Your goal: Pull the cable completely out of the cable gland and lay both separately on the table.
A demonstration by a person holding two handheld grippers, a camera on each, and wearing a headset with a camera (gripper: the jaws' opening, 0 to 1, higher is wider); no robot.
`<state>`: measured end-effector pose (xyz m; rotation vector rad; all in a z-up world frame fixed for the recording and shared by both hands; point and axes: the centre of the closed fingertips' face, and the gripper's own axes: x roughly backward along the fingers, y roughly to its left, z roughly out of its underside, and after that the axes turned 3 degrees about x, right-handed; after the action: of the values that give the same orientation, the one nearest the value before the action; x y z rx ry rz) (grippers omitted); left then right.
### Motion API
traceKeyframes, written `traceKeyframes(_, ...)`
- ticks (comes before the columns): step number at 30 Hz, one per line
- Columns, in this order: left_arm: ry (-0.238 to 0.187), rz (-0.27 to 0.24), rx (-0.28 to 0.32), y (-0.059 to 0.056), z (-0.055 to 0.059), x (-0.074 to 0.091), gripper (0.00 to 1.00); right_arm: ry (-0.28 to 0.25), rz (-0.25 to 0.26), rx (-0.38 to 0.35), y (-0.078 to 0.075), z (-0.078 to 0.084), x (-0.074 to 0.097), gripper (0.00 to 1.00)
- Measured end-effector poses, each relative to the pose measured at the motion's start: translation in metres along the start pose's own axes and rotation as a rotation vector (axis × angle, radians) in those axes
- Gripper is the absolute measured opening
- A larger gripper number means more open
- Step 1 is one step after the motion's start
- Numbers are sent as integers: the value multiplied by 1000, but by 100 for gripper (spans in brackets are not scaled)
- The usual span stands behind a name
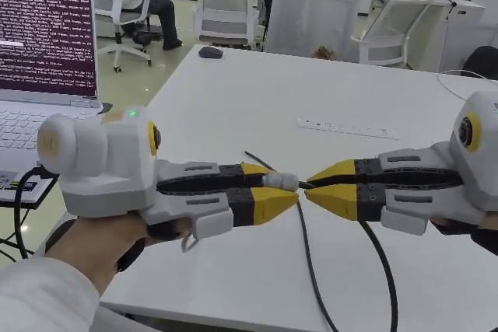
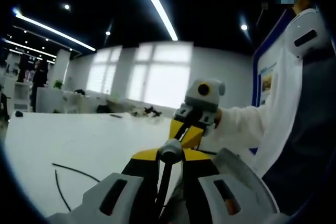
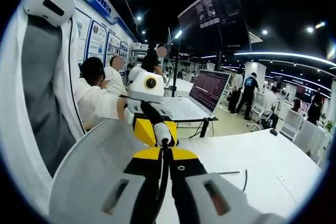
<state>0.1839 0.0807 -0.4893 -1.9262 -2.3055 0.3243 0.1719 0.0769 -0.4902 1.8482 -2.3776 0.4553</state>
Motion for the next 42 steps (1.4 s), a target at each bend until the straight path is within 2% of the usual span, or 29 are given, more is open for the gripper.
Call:
traceKeyframes(5, 3, 3, -6, 0, 0, 0, 16, -12, 1, -3, 1, 0, 1, 5)
traceKeyframes(11, 13, -7, -20, 0, 1, 0, 16, -2, 6, -6, -1, 6, 4, 5)
traceKeyframes(12, 3, -9, -17, 1, 0, 1, 16, 17, 14, 1, -3, 12, 6, 4)
traceKeyframes(25, 18, -18, -15, 3, 3, 0, 16, 44, 72, -47, -11, 37, 30, 4)
traceKeyframes(42, 4, -22, 2, 5, 0, 1, 16, 129, 156, -111, -24, 76, 54, 5)
